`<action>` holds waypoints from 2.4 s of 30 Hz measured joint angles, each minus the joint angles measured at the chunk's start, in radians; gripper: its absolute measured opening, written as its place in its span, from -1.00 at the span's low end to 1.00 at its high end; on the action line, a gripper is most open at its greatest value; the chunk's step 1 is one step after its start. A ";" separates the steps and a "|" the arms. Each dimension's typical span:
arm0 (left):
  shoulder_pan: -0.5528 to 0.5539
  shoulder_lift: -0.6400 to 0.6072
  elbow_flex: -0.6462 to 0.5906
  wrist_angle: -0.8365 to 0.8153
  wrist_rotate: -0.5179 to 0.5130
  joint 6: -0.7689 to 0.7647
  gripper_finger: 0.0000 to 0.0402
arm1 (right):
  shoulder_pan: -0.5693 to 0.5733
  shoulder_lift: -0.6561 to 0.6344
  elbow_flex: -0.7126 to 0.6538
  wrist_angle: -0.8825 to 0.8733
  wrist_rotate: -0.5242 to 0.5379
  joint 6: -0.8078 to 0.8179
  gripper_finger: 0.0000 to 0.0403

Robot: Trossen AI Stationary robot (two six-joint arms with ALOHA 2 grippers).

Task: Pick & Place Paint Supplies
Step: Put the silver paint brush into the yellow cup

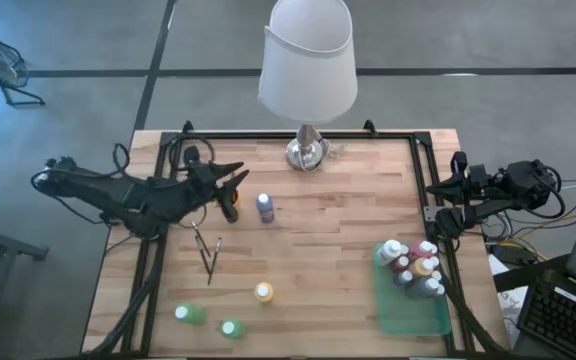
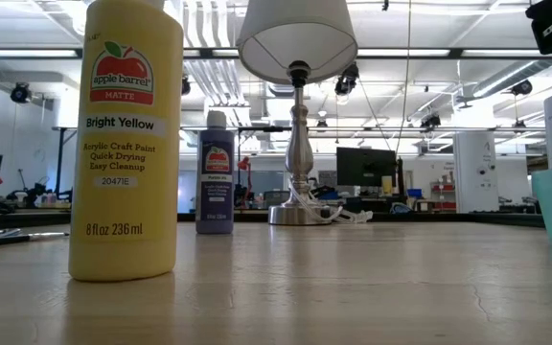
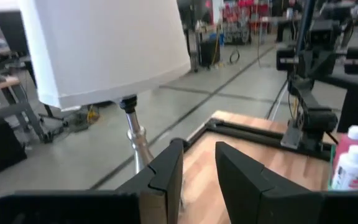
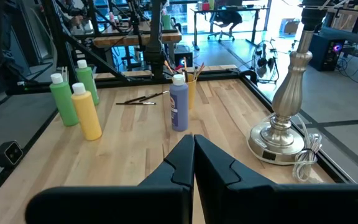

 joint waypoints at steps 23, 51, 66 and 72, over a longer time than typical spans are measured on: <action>-0.124 0.323 0.491 -0.565 0.007 -0.322 -0.50 | 0.000 0.000 0.000 0.000 0.000 0.000 -0.96; -0.159 0.410 0.519 -0.991 0.402 -1.114 -0.50 | 0.000 0.000 0.000 0.000 0.000 0.000 -0.96; -0.161 0.498 0.518 -1.196 0.522 -1.377 -0.50 | 0.000 0.000 0.000 0.000 0.000 0.000 -0.96; -0.155 0.511 0.518 -1.201 0.522 -1.379 -0.50 | 0.000 0.000 0.000 0.000 0.000 0.000 -0.96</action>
